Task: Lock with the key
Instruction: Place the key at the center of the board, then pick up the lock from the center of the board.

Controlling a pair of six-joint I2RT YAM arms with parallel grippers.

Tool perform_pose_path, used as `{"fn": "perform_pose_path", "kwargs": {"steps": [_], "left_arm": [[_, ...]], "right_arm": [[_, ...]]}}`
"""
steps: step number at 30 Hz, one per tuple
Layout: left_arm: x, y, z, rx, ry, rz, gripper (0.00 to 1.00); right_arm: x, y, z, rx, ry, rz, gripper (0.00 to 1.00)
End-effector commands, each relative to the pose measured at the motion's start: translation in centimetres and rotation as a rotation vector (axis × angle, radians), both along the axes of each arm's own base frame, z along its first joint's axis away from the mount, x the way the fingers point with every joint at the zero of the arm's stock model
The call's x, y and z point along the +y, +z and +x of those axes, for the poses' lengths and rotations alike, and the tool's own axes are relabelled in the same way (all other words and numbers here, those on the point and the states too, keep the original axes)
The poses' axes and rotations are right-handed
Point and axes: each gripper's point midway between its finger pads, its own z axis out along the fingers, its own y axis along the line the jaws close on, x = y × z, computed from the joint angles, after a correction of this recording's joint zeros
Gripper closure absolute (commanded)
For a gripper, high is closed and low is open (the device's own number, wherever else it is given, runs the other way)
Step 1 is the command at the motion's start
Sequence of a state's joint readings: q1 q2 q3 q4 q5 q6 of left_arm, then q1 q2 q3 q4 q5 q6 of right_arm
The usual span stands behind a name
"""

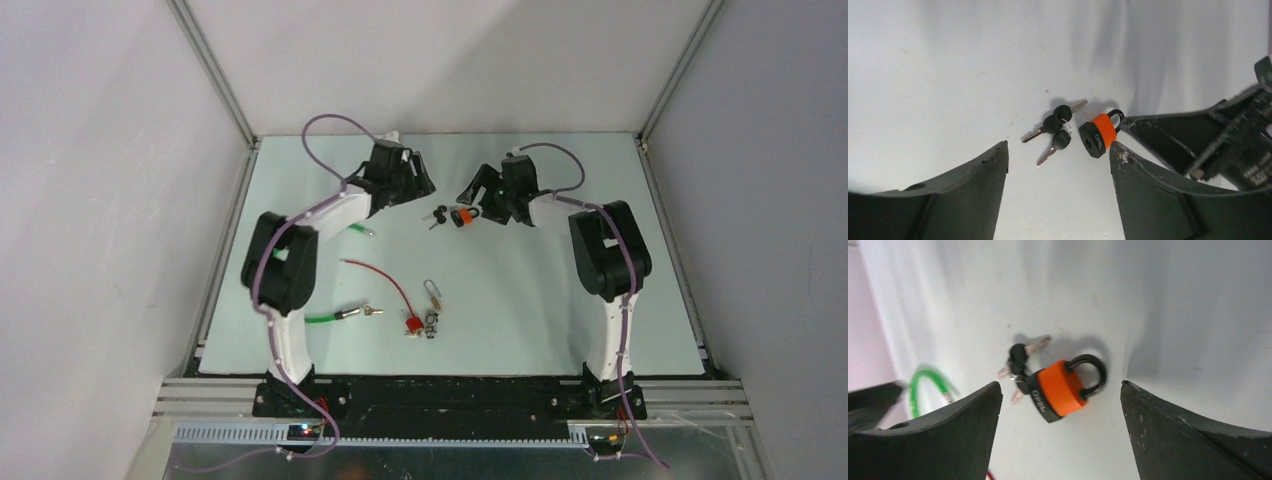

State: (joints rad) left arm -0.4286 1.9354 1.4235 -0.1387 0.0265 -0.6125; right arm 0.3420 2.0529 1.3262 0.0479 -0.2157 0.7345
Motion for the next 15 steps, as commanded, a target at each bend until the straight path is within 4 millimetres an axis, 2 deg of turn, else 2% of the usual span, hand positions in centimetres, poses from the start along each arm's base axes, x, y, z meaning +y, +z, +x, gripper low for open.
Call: {"fn": "perform_pose_path", "kwargs": {"steps": [1,2,3,4,5,6,7,8,9,10,11,12,13,14,15], "left_arm": [[4.5,6.5,-1.6,-0.188,0.06,0.115,0.14],[5.1,8.0,-2.3,-0.216,0.073,0.117,0.09],[5.6,7.2,-3.1,-0.2,0.073,0.129,0.02],[6.1,8.3,-3.8,-0.217,0.084,0.124,0.01],[6.5,7.4,-4.7,-0.198,0.084,0.132,0.01],[6.8,8.5,-5.4,-0.218,0.089,0.119,0.01],[7.2,7.5,-6.2,-0.198,0.091,0.126,0.0],[7.6,8.4,-6.8,-0.213,0.102,0.116,0.0],[7.9,7.6,-7.6,-0.198,0.105,0.122,0.0],[8.3,8.3,-8.2,-0.213,0.115,0.114,0.0],[8.7,7.7,-8.9,-0.201,0.121,0.122,0.0],[9.1,8.5,-9.6,-0.218,0.129,0.114,0.0],[9.5,8.2,-10.2,-0.211,0.131,0.116,0.0],[9.8,9.1,-10.9,-0.229,0.135,0.106,0.0],[10.1,8.7,-11.5,-0.223,0.134,0.109,0.0]], "right_arm": [[-4.8,3.0,0.5,-0.062,-0.076,-0.204,0.08],[-5.8,3.4,0.3,-0.059,-0.101,-0.246,0.08],[-6.2,3.4,0.0,-0.062,-0.098,-0.283,0.08],[-6.8,3.9,-0.5,-0.058,-0.112,-0.319,0.08],[-6.4,3.7,-1.5,-0.05,-0.084,-0.352,0.08],[-6.2,4.8,-1.9,-0.075,-0.084,-0.374,0.09],[-4.6,5.1,-3.6,-0.087,-0.03,-0.403,0.1],[-4.2,5.2,-4.2,-0.097,-0.025,-0.444,0.11],[-2.3,5.3,-6.1,-0.101,0.035,-0.48,0.12],[-2.1,5.4,-6.7,-0.11,0.03,-0.521,0.12],[-0.3,5.2,-8.5,-0.114,0.08,-0.541,0.13],[0.2,5.2,-9.2,-0.117,0.09,-0.553,0.15],[1.6,5.1,-10.8,-0.119,0.135,-0.557,0.18],[2.3,4.8,-11.8,-0.115,0.167,-0.555,0.21],[3.7,4.9,-13.2,-0.122,0.219,-0.55,0.25]]}}
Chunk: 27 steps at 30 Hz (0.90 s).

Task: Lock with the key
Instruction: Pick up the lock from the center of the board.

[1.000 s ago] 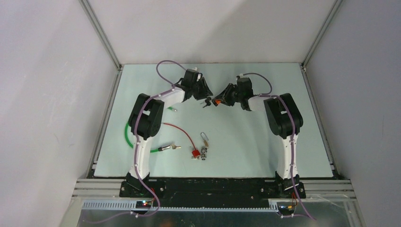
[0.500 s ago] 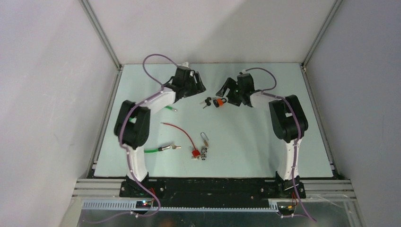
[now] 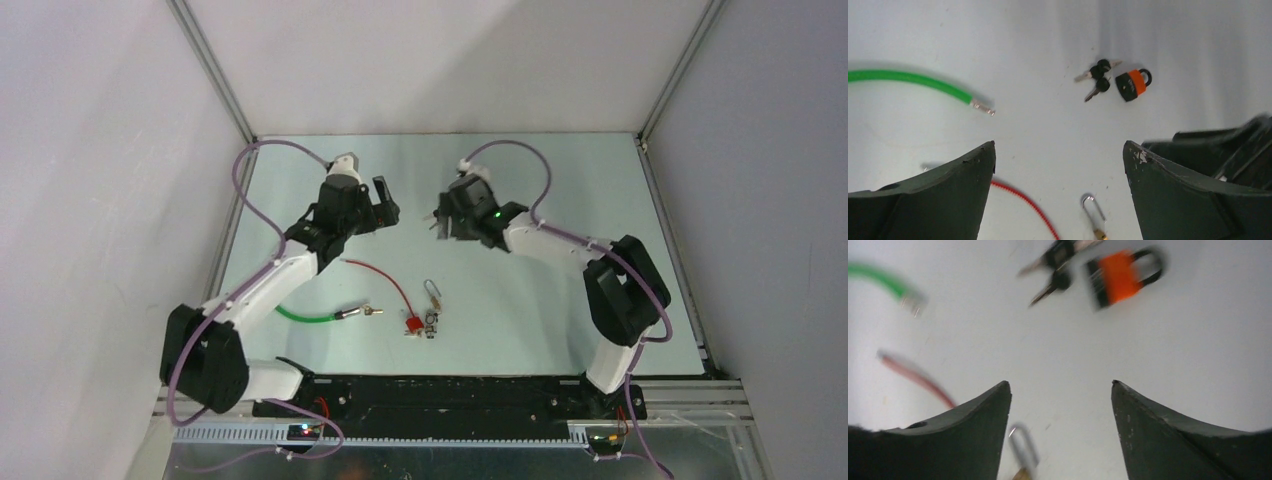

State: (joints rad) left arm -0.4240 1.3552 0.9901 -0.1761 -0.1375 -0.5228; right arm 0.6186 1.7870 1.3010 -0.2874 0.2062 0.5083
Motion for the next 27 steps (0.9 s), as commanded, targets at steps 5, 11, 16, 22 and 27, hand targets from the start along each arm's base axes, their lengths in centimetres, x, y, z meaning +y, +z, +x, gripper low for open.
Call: {"fn": "perform_pose_path", "kwargs": {"steps": [5,11,16,22,27], "left_arm": [[3.0,4.3,-4.4,-0.122,0.041,-0.037,0.0],[4.2,5.2,-6.6,-0.164,0.053,-0.051,0.0],[4.2,5.5,-7.2,-0.17,0.04,-0.057,0.0],[4.1,5.2,-7.3,-0.157,0.03,-0.056,0.0],[4.0,4.2,-7.3,-0.131,0.029,-0.05,0.0]], "right_arm": [[4.7,-1.3,-10.2,0.081,0.283,-0.147,0.38],[6.4,-3.0,-14.2,0.154,0.423,-0.186,0.48],[7.4,-4.6,-16.1,0.227,0.502,-0.173,0.65],[8.0,-5.3,-17.2,0.257,0.574,-0.171,0.6],[7.9,-6.8,-17.8,0.302,0.605,-0.197,0.6]]}}
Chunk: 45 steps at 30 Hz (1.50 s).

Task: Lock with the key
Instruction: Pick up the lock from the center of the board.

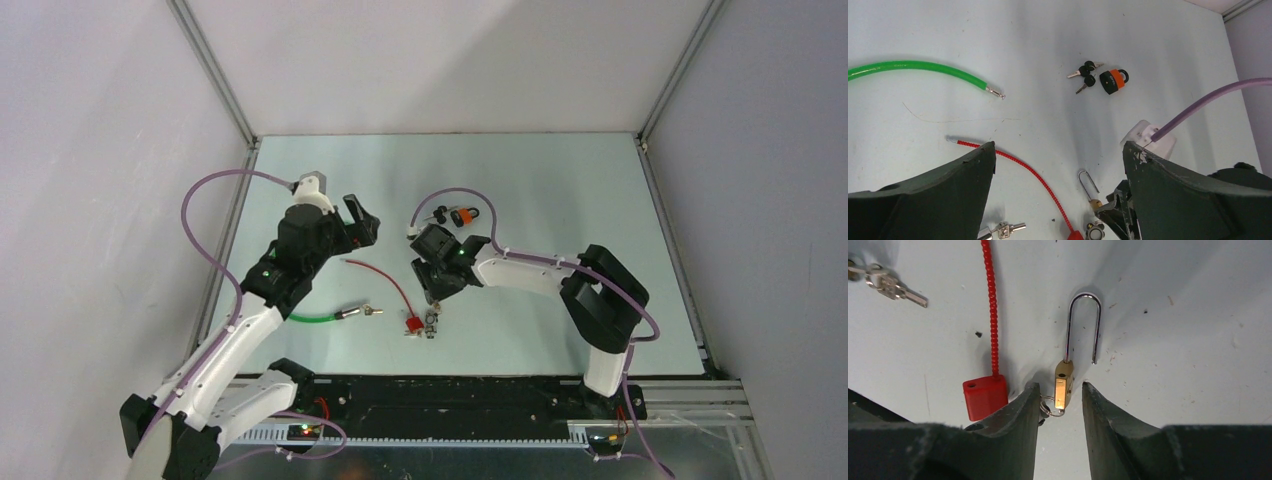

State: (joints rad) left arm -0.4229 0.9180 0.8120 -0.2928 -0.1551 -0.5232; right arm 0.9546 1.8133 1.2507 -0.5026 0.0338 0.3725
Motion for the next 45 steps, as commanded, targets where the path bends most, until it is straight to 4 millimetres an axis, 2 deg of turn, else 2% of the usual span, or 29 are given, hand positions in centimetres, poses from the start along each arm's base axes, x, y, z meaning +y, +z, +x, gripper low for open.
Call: {"fn": "perform_pose_path", "kwargs": {"steps": [1,6,8,9,12,14,15,16,17,18,19,20,21,22,23,25,30,36,37,38,45], "left_arm": [[0.2,-0.5,0.2,0.007,0.009,0.001,0.0],[-0.4,-0.8,0.0,0.021,-0.029,-0.002,0.0],[-0.5,-0.7,-0.1,0.018,-0.039,-0.002,0.0],[-0.5,-0.7,-0.1,0.018,-0.041,-0.002,0.0],[-1.0,-0.2,-0.5,0.009,-0.071,-0.018,0.0],[-1.5,0.2,-0.8,0.004,-0.101,-0.034,0.0],[-1.7,0.4,-0.9,0.0,-0.113,-0.042,0.0],[-2.2,0.6,-1.2,0.005,-0.137,-0.061,0.0],[-2.5,0.9,-1.3,0.003,-0.151,-0.076,0.0],[-3.0,1.2,-1.6,0.01,-0.173,-0.104,0.0],[-3.5,1.6,-1.9,0.009,-0.194,-0.126,0.0],[-3.8,1.8,-2.0,0.014,-0.199,-0.151,0.0],[-4.1,2.2,-2.3,0.016,-0.216,-0.171,0.0],[-4.4,2.5,-2.4,0.02,-0.218,-0.196,0.0],[-4.7,2.8,-2.6,0.021,-0.237,-0.214,0.0],[-5.4,3.7,-2.9,0.019,-0.263,-0.26,0.0],[-7.2,5.7,-3.5,0.006,-0.341,-0.365,0.03],[-9.0,8.1,-3.7,-0.065,-0.421,-0.528,0.13],[-9.3,8.4,-3.7,-0.071,-0.435,-0.563,0.14],[-9.6,8.3,-3.8,-0.064,-0.45,-0.576,0.18],[-10.6,8.2,-3.8,-0.04,-0.5,-0.597,0.39]], "right_arm": [[0.3,-1.3,-1.1,0.05,0.066,-0.022,0.6],[1.1,-1.5,-1.1,0.069,0.083,-0.003,0.73],[1.2,-1.3,-0.8,0.07,0.073,0.004,0.82],[1.2,-0.9,-0.6,0.07,0.057,0.017,0.87],[0.9,0.6,0.4,0.063,0.022,0.062,0.9],[0.7,2.3,1.1,0.067,0.0,0.134,0.91],[1.1,4.0,1.7,0.044,-0.005,0.2,0.91],[0.9,4.5,1.7,0.078,-0.017,0.248,0.91],[1.4,6.4,2.2,0.054,-0.014,0.323,0.91],[1.0,6.9,2.4,0.085,-0.033,0.375,0.91],[1.4,9.0,2.9,0.052,-0.027,0.453,0.91],[1.1,9.4,2.8,0.088,-0.04,0.505,0.92],[1.3,11.6,3.4,0.049,-0.03,0.584,0.92],[1.0,12.0,3.3,0.087,-0.044,0.632,0.92],[1.2,13.9,3.7,0.052,-0.033,0.7,0.92],[1.1,16.2,3.6,0.053,-0.016,0.804,0.92],[0.9,20.7,3.9,0.023,-0.012,1.002,0.92],[1.4,23.8,2.7,0.002,0.072,1.164,0.91],[1.5,23.8,2.3,0.02,0.081,1.179,0.92],[1.5,24.6,2.1,-0.004,0.106,1.208,0.92],[2.4,25.5,0.8,-0.007,0.164,1.251,0.93]]}}
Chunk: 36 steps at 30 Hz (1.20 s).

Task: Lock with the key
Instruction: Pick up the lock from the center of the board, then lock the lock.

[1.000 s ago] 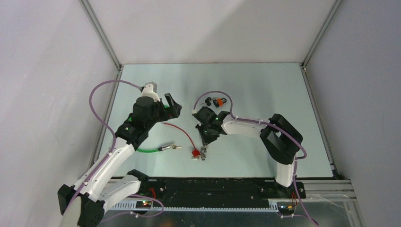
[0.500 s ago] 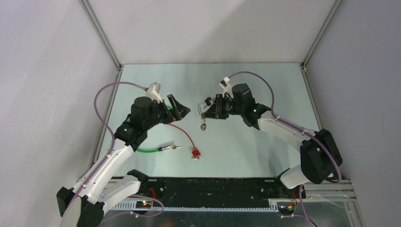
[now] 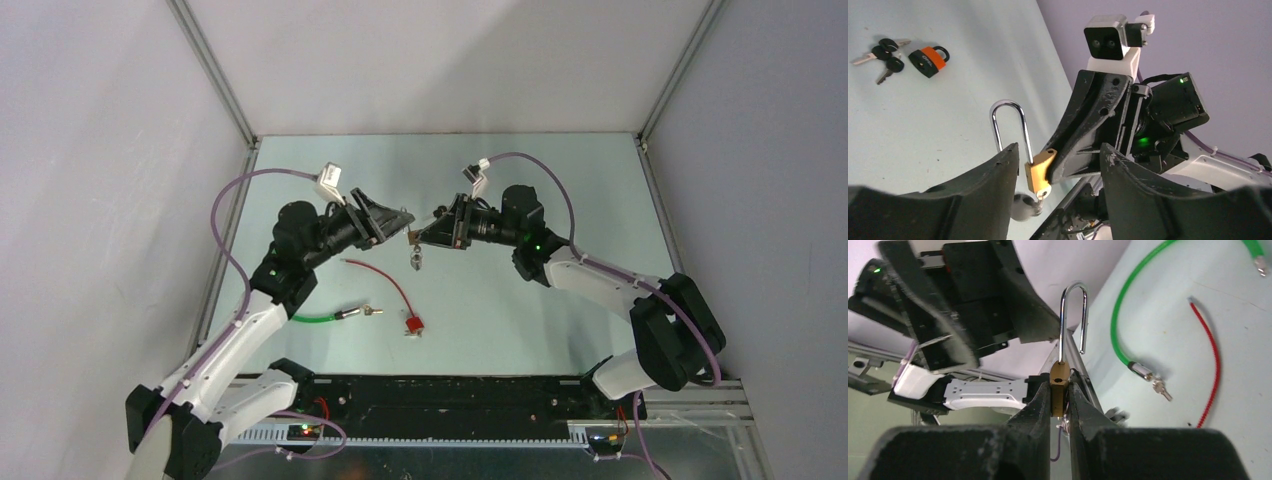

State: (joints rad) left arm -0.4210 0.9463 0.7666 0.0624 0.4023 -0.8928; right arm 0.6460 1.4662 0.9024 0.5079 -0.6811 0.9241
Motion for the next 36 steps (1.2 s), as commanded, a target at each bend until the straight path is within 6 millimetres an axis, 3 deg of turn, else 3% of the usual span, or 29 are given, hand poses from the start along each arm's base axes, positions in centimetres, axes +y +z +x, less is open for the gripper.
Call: {"fn": "perform_pose_path", "kwargs": {"steps": [1,11,22,23,26,27,29,33,36], "left_arm": [[-0.7,1.6,-0.4,-0.039,-0.054,-0.056,0.4],[-0.9,0.5,-0.4,-0.013,-0.064,-0.046,0.51],[-0.7,0.3,-0.1,-0.063,-0.061,-0.001,0.98],[-0.7,0.3,-0.2,-0.072,-0.068,0.004,1.0],[-0.6,0.4,-0.5,-0.126,-0.087,0.042,1.0],[-0.7,0.5,-0.8,-0.139,-0.107,0.049,1.0],[-1.0,0.3,-1.6,-0.166,-0.161,0.076,1.0],[-1.6,0.2,-3.4,-0.218,-0.29,0.107,1.0],[-2.0,0.1,-5.2,-0.238,-0.387,0.101,1.0]], "right_arm": [[0.4,4.6,-1.6,-0.125,0.055,0.132,0.93],[1.0,4.6,-2.2,-0.128,0.081,0.14,1.0],[1.2,3.8,-2.8,-0.131,0.106,0.111,0.98],[1.0,3.8,-2.9,-0.135,0.108,0.106,0.96],[0.3,4.1,-3.2,-0.198,0.104,0.079,0.64],[0.0,3.8,-3.3,-0.2,0.098,0.06,0.48],[-1.1,4.2,-3.0,-0.257,0.058,0.043,0.34],[-3.2,5.6,-2.7,-0.366,-0.008,0.033,0.24],[-3.7,6.6,-2.8,-0.435,-0.019,0.04,0.24]]}}
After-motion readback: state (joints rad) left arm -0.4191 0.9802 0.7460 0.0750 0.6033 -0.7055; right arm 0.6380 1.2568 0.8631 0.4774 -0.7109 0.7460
